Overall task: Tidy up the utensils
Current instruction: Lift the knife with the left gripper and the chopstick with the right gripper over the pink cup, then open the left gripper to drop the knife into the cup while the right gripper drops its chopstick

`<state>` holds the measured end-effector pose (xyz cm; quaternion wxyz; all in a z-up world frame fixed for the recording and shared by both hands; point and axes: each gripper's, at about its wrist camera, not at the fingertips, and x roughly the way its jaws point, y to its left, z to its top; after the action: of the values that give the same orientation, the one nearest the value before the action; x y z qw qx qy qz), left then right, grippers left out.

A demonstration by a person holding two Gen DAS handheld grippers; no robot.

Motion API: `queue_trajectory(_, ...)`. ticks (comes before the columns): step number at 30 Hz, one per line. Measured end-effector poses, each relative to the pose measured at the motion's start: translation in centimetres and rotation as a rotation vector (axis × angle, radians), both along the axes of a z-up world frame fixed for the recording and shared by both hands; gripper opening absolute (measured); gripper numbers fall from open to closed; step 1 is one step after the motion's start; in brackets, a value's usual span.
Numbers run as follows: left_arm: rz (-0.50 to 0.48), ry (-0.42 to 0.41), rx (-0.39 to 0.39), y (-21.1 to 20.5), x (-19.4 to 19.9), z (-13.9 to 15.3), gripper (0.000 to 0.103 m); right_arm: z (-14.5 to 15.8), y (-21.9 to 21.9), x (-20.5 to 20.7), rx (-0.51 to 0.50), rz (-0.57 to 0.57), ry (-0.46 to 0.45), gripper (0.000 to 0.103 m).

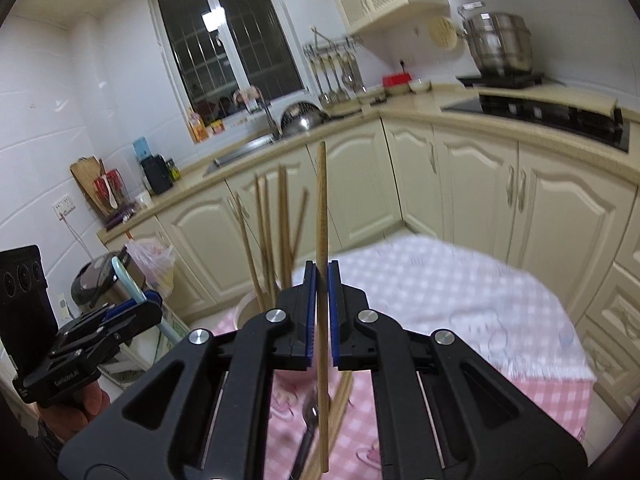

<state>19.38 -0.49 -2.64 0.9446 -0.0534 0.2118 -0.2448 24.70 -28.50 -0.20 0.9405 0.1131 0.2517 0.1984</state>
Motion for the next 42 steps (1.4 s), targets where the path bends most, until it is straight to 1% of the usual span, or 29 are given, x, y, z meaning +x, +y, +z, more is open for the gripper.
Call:
queue_trajectory(5,0.017,-0.087,0.004,0.7,0.3,3.3,0.023,3.6,1.0,1.0,0.018,0.010,-0.104,0.006)
queue_trajectory(10,0.038,-0.151,0.007,1.3,0.7,5.9,0.023,6.1,2.4,2.8,0.047,0.022,-0.170,0.006)
queue_trajectory(13,0.056,-0.163,0.006,1.6,1.4,6.9,0.023,6.7,3.5,4.1,0.057,0.038,-0.181,0.006)
queue_trajectory(18,0.077,-0.161,-0.001,2.0,2.8,7.6,0.023,6.5,5.2,5.8,0.045,0.047,-0.200,0.006)
queue_trajectory(22,0.088,-0.149,0.009,2.0,4.0,7.2,0.023,6.0,6.3,6.6,0.043,0.050,-0.209,0.006)
queue_trajectory(25,0.092,-0.128,0.016,1.8,4.9,6.4,0.023,5.2,6.8,7.1,0.033,0.047,-0.208,0.006)
queue_trajectory(31,0.078,-0.047,0.041,1.0,6.8,3.3,0.023,2.2,7.5,8.8,0.008,0.052,-0.144,0.006)
queue_trajectory(34,0.073,0.016,0.052,0.7,7.9,1.5,0.024,0.7,7.6,9.4,-0.004,0.057,-0.095,0.007)
queue_trajectory(35,0.071,0.024,0.049,0.7,8.0,1.3,0.024,0.3,7.4,9.4,0.001,0.055,-0.078,0.008)
queue_trajectory(36,0.073,0.029,0.042,0.8,8.0,1.1,0.025,0.1,7.1,9.4,0.007,0.051,-0.066,0.013)
queue_trajectory(37,0.077,0.027,0.040,0.9,7.8,1.1,0.032,0.1,6.9,9.4,0.008,0.043,-0.061,0.040)
queue_trajectory(38,0.088,0.014,0.039,1.0,7.6,1.3,0.040,0.0,6.4,9.1,0.012,0.024,-0.058,0.084)
queue_trajectory(39,0.094,0.002,0.038,1.1,7.4,1.5,0.044,0.1,5.9,8.8,0.020,0.001,-0.064,0.092)
queue_trajectory(40,0.103,-0.009,0.039,1.2,7.2,1.7,0.051,0.2,5.1,8.3,0.034,-0.036,-0.084,0.092)
queue_trajectory(41,0.115,-0.021,0.042,1.3,7.0,2.0,0.059,0.4,4.7,8.1,0.038,-0.043,-0.086,0.092)
queue_trajectory(42,0.122,-0.032,0.045,1.3,6.7,2.2,0.062,0.5,4.1,8.0,0.045,-0.044,-0.082,0.092)
